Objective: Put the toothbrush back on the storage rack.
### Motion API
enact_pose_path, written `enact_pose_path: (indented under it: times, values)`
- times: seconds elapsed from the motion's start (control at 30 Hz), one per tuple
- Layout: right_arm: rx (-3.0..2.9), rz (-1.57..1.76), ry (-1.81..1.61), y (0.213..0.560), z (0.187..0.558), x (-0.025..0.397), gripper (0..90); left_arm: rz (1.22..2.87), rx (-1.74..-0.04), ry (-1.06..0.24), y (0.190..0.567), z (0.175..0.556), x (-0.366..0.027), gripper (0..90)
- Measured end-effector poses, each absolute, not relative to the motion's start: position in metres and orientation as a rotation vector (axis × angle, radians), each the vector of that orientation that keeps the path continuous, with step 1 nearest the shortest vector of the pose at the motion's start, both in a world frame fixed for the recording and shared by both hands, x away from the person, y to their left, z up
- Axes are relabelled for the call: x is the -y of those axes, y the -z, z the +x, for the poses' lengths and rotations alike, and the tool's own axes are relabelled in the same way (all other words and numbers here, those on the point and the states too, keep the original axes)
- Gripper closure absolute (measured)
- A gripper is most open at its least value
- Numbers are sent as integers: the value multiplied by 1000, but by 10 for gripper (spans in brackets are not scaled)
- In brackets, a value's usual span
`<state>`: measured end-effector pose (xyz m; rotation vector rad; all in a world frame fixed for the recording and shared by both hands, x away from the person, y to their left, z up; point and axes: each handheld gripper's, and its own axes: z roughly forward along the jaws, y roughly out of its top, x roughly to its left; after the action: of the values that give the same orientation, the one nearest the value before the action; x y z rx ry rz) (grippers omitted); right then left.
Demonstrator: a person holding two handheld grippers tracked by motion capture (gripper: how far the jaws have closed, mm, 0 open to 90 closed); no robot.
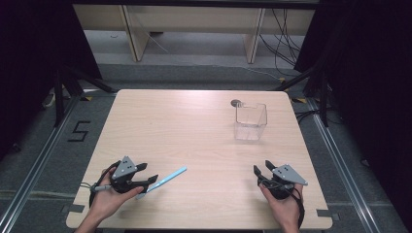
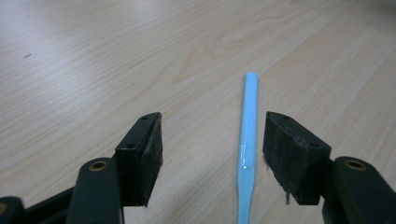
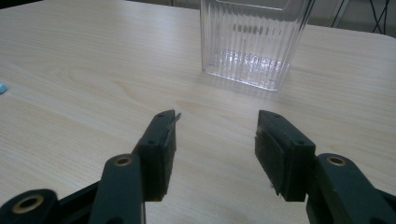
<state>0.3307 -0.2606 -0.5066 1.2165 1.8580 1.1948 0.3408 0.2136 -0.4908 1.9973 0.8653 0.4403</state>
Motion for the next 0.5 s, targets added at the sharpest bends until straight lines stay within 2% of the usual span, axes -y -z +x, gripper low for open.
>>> enact_pose_path:
  times: [0.3, 0.5]
  values:
    - [-1870, 1210, -1192, 505, 330, 261, 485, 2194, -840, -402, 478, 351, -202, 429]
    - [-1876, 1224, -1177, 504, 332, 262, 480, 2330, -856, -309, 469, 361, -195, 458]
